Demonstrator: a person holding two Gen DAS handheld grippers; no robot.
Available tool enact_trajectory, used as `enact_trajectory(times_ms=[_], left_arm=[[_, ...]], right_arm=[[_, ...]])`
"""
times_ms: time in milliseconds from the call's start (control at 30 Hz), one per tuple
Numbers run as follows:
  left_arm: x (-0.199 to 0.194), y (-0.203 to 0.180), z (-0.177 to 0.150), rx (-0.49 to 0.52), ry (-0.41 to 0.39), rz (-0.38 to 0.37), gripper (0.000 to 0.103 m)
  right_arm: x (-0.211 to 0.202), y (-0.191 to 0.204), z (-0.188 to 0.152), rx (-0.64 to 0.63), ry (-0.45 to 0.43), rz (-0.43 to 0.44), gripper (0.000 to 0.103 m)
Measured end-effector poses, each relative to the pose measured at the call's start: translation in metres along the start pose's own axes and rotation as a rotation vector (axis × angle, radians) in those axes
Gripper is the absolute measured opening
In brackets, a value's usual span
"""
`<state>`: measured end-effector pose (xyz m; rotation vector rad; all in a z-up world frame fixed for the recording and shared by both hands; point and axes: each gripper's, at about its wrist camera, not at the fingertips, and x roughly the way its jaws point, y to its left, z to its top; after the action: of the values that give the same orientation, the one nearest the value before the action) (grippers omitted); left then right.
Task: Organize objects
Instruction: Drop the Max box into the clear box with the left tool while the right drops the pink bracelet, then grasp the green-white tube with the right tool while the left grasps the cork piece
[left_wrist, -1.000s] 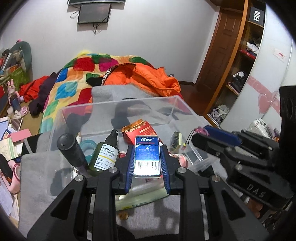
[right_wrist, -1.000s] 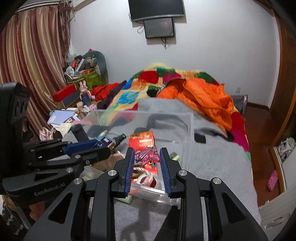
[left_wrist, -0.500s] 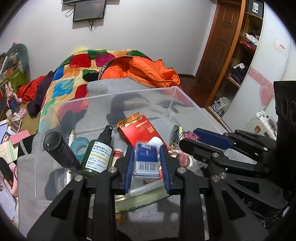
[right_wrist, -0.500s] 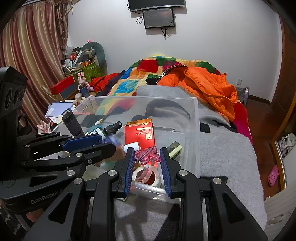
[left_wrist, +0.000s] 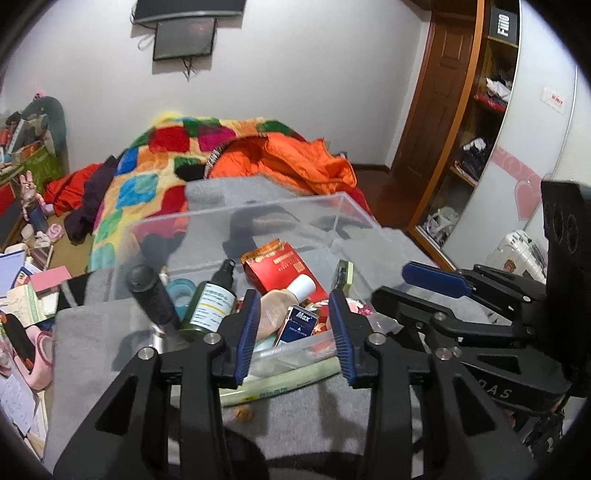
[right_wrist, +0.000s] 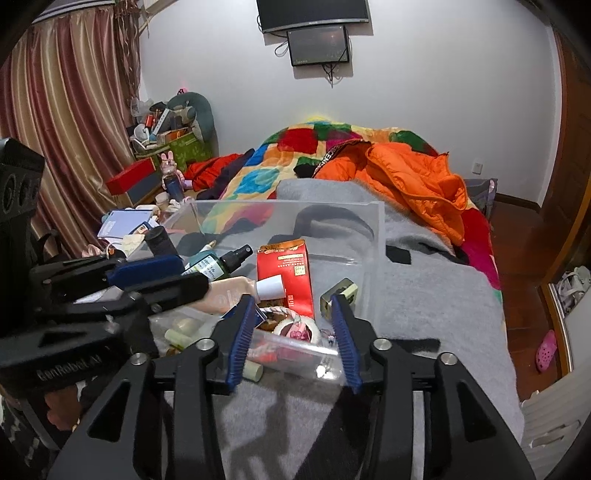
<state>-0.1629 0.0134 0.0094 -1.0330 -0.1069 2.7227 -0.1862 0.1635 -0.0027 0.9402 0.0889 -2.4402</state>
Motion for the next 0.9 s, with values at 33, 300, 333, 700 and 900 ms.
enact_trajectory(times_ms=[33,300,333,700,900], left_arm=[[-0.006,0.000,-0.001,0.003,-0.014,0.003,0.042],[-0.043,-0.001,-0.018,0.025,-0.056,0.029,0.052],[-0.045,-0.001,-0.023,0.026,-0.049,0.031,0.052],[-0.010,0.013,-0.081,-0.003,0.116,0.070,0.052],[0.020,0.025,-0.085,-0.015,0.181,0.095,0.045]], right_arm=[[-0.005,0.000,-0.002,0.000,-0.009,-0.001,0.047],[-0.025,0.003,-0.015,-0.010,-0.016,0.025,0.054],[-0.026,0.005,-0.018,-0.014,-0.011,0.028,0.054],[0.008,0.014,-0.051,-0.030,0.110,0.051,0.055],[0.032,0.018,-0.054,-0.021,0.160,0.070,0.055]])
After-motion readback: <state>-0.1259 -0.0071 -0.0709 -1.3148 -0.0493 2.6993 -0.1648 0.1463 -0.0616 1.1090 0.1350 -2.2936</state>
